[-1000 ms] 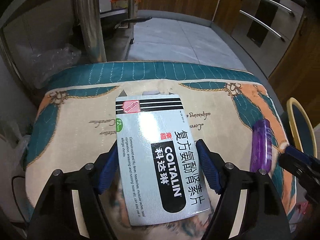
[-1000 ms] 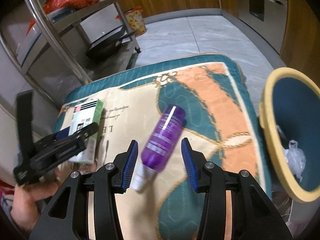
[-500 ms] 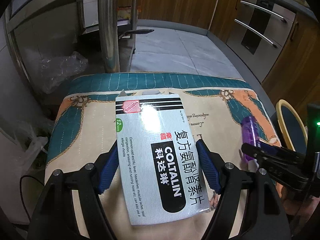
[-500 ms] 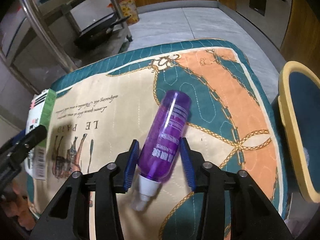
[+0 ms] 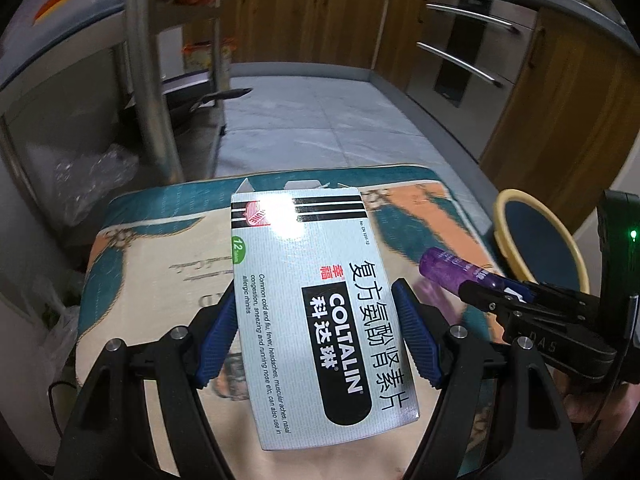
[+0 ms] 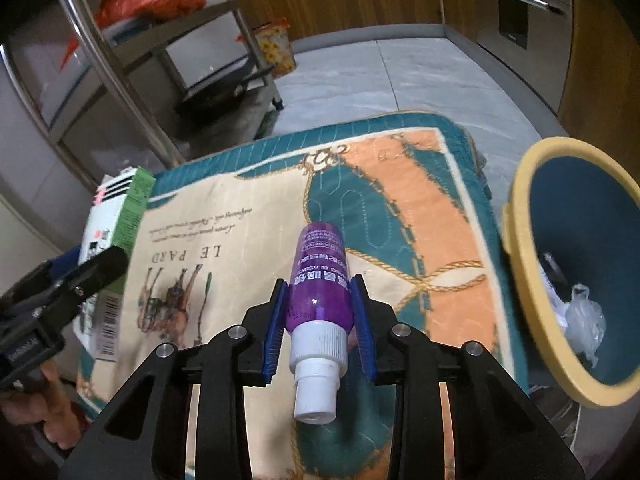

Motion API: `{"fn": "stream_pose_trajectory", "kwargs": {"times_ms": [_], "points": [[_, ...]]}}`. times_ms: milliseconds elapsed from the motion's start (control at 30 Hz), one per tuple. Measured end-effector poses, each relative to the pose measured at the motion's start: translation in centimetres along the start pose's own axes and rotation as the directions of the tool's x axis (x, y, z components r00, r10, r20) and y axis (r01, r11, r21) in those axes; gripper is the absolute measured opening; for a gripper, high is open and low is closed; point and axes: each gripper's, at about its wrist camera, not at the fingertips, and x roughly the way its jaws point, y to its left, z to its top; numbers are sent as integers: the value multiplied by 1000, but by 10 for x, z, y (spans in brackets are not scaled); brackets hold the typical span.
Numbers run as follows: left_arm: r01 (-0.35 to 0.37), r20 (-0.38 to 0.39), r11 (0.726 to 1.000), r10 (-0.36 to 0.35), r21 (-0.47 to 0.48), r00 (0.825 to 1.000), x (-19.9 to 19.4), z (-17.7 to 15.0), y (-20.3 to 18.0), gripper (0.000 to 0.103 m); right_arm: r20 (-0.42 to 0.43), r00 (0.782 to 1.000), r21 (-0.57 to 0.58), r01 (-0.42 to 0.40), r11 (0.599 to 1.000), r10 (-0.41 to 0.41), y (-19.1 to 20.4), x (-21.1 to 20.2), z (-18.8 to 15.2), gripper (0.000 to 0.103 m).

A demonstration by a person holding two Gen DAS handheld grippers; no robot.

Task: Collect trash
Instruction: 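Carry the medicine box and spray bottle over the bin and release both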

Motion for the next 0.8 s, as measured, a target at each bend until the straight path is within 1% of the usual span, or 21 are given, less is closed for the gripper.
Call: {"fn": "stream_pose_trajectory", "kwargs": {"times_ms": [100,333,500,800], "points": [[17,4,1000,-17,17,1000,-3,-1,-13,73,25,1000,-3,7,1000,-7,-5,-13,-1,33],[81,27,994,-83,68,996,-8,2,-49,73,89,996,2,21,1000,-21,-22,-44,2,33],[121,35,986,-126,111,991,-9,4,-76,73,118,992,33,38,999,-42,-42,-60,0,33],[170,39,975,-177,144,983,-6,7,-109,73,152,985,106,67,992,-83,-77,-85,-7,33]]}}
